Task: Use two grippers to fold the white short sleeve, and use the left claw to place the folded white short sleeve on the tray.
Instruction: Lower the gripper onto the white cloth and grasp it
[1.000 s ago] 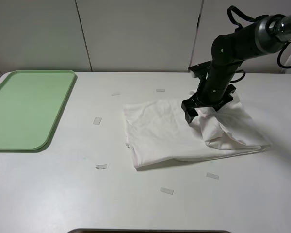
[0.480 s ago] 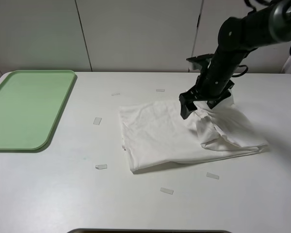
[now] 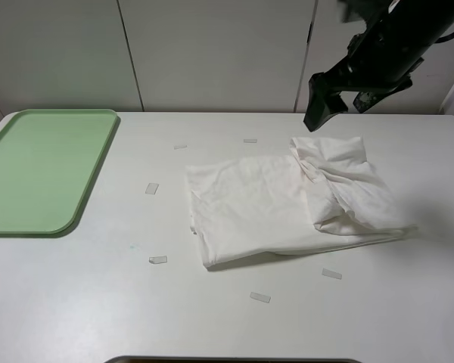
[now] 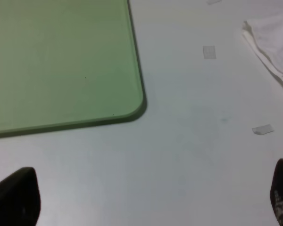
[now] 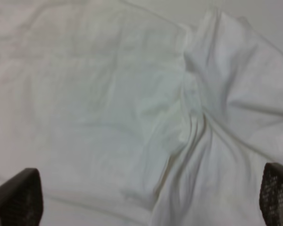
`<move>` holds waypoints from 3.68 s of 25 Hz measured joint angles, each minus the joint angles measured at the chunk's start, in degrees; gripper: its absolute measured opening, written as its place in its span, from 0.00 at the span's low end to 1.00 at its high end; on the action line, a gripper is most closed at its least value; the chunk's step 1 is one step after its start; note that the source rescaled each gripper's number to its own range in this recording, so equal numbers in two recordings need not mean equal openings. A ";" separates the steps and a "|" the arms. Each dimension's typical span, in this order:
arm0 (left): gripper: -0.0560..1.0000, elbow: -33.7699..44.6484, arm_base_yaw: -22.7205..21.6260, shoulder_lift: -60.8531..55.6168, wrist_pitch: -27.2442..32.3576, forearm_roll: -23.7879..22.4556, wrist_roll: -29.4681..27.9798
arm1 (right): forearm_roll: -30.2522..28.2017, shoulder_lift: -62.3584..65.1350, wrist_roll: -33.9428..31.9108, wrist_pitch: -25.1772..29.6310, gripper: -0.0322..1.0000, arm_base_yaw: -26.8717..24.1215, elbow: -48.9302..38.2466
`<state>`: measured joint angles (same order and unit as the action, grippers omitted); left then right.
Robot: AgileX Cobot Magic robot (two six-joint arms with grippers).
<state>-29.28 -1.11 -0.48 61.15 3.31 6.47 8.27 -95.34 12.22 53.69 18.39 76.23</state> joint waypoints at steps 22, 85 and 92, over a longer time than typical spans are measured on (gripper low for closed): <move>0.98 0.00 0.00 0.00 0.00 0.00 0.00 | 0.00 36.71 -6.75 8.29 1.00 0.00 -24.02; 0.98 0.00 0.00 0.00 0.00 0.00 0.00 | -12.67 95.59 -16.08 4.97 1.00 -21.12 -48.12; 0.98 0.00 0.00 0.00 0.00 0.00 0.00 | -12.67 95.59 -16.08 4.97 1.00 -21.12 -48.12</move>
<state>-29.28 -1.11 -0.48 61.15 3.31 6.47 -4.40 0.25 -3.86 58.66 -2.72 28.12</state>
